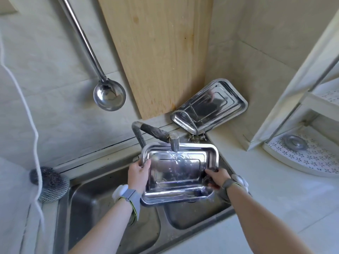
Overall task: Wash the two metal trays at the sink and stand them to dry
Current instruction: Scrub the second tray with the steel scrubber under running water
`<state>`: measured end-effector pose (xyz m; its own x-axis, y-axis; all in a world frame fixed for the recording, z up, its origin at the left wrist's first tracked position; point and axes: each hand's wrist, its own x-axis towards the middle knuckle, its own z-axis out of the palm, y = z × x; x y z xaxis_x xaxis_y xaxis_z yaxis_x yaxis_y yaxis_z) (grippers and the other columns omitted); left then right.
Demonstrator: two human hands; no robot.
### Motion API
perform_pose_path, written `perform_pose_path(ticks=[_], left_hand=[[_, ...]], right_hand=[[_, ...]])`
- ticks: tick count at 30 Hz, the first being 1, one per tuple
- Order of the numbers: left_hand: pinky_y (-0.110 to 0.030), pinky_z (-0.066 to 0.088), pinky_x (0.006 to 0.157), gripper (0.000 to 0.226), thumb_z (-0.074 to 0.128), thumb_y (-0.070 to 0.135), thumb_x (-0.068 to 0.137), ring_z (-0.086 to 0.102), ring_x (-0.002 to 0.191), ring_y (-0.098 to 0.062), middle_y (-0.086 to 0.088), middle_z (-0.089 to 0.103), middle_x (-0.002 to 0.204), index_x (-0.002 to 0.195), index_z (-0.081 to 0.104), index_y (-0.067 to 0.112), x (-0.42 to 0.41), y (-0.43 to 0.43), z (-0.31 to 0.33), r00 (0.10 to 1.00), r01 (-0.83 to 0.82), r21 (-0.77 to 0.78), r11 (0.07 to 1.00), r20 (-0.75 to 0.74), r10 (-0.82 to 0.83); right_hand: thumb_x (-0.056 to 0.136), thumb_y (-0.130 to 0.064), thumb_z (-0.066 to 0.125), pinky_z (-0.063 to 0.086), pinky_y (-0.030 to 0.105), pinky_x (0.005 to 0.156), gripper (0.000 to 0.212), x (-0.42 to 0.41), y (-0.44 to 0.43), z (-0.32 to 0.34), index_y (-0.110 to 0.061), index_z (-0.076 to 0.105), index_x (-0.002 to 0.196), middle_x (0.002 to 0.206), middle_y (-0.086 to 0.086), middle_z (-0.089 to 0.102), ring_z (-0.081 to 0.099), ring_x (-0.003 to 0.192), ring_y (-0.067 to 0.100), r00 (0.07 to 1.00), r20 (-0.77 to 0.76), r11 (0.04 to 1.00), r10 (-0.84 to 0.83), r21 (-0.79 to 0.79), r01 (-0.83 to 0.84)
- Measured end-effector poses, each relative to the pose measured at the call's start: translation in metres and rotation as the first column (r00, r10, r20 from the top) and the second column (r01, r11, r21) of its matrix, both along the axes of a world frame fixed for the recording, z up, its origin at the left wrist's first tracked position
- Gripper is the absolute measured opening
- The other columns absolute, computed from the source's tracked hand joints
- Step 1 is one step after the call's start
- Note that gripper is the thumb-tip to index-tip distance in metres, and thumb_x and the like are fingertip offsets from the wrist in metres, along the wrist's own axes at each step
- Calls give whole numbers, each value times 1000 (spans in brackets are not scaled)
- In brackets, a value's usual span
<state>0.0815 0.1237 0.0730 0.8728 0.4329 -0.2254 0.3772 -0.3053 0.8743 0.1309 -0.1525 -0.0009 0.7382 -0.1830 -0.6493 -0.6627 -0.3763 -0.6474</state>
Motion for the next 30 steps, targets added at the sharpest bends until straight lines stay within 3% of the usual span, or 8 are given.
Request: perform_pose_path(ticks=[4,9,13,17,20,23,27,30], left_hand=[[-29,38,63,26,60,25,92,52,65,-22,-9,58,68,81,66,3,4,4,-11,996,-53,-124,991,-72,44],[-41,51,86,25,68,31,78,66,93,-32,-6,72,95,99,67,18,12,10,-31,956,93,-8,996,-278,-91],[-34,46,99,46,71,16,82,62,109,-26,-9,64,122,126,58,13,17,-5,-23,944,204,1,979,-265,-196],[-26,43,95,49,73,18,80,60,111,-18,3,61,117,127,56,19,23,-37,-12,885,396,-36,917,-252,-392],[-29,46,87,32,67,26,84,63,103,-24,-3,68,111,113,62,12,28,-51,-13,856,468,141,872,-319,-408],[-37,48,81,29,52,24,94,63,97,-38,-23,67,104,104,60,-2,31,-51,-14,890,395,280,875,-355,-288],[-37,44,92,28,38,9,98,57,113,-35,-20,62,120,117,58,4,33,-70,-2,898,410,315,856,-307,-317],[-37,48,82,18,48,12,92,63,97,-34,-17,68,100,101,64,10,31,-72,-1,895,431,294,853,-258,-363]], right_hand=[[91,-17,64,43,22,28,26,-12,-3,-4,-2,57,111,71,13,62,52,27,14,998,-35,993,-57,99,60],[94,-24,57,59,39,53,14,4,-28,10,-13,61,103,73,9,67,64,54,27,983,182,986,-14,-163,45],[97,-29,45,54,35,70,10,23,-38,57,-25,55,95,91,1,62,63,79,25,898,188,723,398,-667,-181],[95,-14,53,52,38,76,17,34,-4,92,-24,53,110,110,-2,56,60,92,26,740,-9,435,672,-804,-405],[96,-13,55,50,34,71,17,30,23,99,-19,54,112,114,-2,55,62,89,24,586,36,343,810,-839,-422],[97,-16,52,50,35,64,15,23,43,91,-18,50,112,114,1,53,63,82,26,523,101,358,846,-834,-419],[97,-12,47,52,43,60,39,2,90,78,-18,37,134,122,6,47,65,79,37,358,199,364,912,-795,-485],[95,-13,51,55,42,62,37,8,88,75,-22,37,128,119,-2,45,66,79,31,430,301,498,851,-723,-479]])
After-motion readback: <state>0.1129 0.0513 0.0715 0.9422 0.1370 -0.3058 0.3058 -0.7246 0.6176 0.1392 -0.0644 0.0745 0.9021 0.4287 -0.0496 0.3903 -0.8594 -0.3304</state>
